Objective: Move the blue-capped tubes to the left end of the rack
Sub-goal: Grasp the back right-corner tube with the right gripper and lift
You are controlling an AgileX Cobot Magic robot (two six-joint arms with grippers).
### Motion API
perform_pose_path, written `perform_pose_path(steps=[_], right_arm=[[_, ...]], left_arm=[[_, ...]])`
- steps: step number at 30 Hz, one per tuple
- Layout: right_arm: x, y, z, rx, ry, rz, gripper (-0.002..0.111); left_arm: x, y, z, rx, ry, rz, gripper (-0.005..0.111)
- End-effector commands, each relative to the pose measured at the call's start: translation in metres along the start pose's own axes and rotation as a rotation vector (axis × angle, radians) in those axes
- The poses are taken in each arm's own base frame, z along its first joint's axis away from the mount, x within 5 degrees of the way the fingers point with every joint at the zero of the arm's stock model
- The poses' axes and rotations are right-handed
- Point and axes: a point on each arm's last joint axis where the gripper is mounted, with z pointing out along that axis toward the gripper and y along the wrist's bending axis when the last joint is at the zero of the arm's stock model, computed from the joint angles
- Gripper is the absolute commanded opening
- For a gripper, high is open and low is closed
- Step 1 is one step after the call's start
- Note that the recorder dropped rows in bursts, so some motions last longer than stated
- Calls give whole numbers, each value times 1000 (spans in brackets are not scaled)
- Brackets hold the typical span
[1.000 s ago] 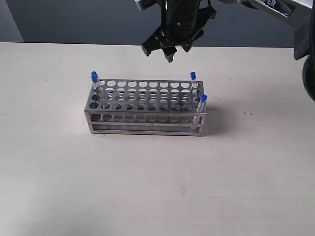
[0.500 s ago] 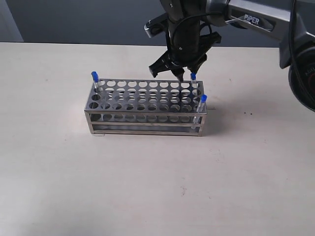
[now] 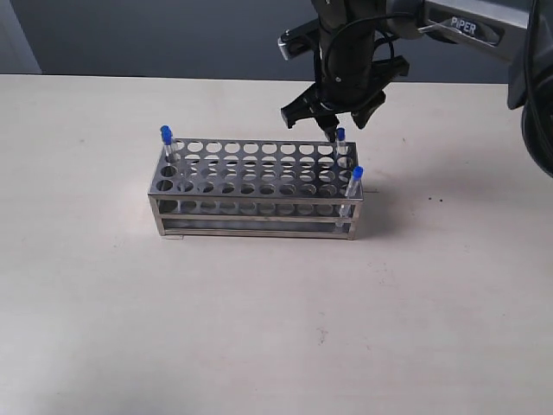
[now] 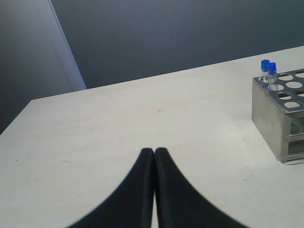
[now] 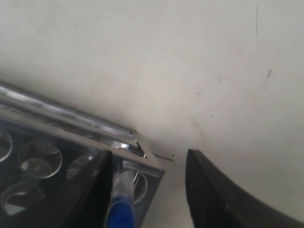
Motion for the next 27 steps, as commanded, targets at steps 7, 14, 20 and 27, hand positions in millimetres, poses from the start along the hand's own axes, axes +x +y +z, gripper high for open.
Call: perform_pose_path(steps=[7,14,20,27], right_arm=[[1,2,2,-40,11,9,47],[1,2,2,-46,12,11,47],[4,3,2,-47,20,5,47],[15,2,13,-6,74,-25,47]], left_arm=[[-2,0,0,6,-11,1,0],[-2,0,0,6,-11,1,0],[-2,0,0,6,-11,1,0],[-2,0,0,6,-11,1,0]])
